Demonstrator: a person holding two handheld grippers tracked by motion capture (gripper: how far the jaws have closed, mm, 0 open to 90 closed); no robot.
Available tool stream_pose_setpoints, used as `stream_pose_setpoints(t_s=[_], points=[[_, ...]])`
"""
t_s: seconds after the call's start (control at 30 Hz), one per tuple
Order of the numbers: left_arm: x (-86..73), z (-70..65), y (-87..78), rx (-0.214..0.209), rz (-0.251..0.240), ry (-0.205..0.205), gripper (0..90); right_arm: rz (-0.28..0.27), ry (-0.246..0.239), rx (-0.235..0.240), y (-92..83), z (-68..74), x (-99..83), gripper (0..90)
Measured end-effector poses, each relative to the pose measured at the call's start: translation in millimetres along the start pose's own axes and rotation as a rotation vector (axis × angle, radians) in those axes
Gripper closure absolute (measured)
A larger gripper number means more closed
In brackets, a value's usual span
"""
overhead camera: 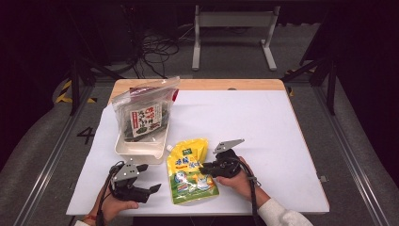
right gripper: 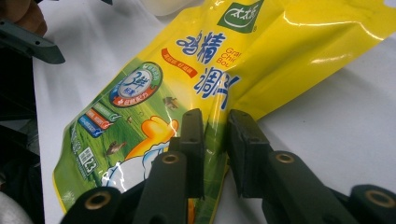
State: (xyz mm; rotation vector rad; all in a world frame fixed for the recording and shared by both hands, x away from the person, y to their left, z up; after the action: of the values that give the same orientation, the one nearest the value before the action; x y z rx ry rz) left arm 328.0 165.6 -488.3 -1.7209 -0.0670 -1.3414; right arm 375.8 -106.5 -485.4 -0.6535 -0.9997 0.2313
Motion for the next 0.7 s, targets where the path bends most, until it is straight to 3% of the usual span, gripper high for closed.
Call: stream_pose_setpoints(t_s=[0.47, 0.7], points=[[1.5, -5.2, 3.4, -0.026, 0.01, 0.004, 15.1, -0.031, -0.025, -0.012, -1.5, 1.6, -0.6, 81.6], [3.4, -6.5, 5.4, -0.072, 0.001, -0.033, 15.3, -0.053, -0.067, -0.026, -2.6, 4.3, -0.9, 84.6]])
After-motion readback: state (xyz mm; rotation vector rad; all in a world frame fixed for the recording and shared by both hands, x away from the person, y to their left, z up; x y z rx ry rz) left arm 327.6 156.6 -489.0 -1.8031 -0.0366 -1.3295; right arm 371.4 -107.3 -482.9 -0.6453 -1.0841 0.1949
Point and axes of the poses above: each handheld gripper's, and its own axes: y roughly forward along the jaws, x roughly out of its top, z roughly to its left, the point moved 5 cm from there along y, roughly forward along the jaws, and after that the axes turned 9 degrees about x, right-handed, at the moved point
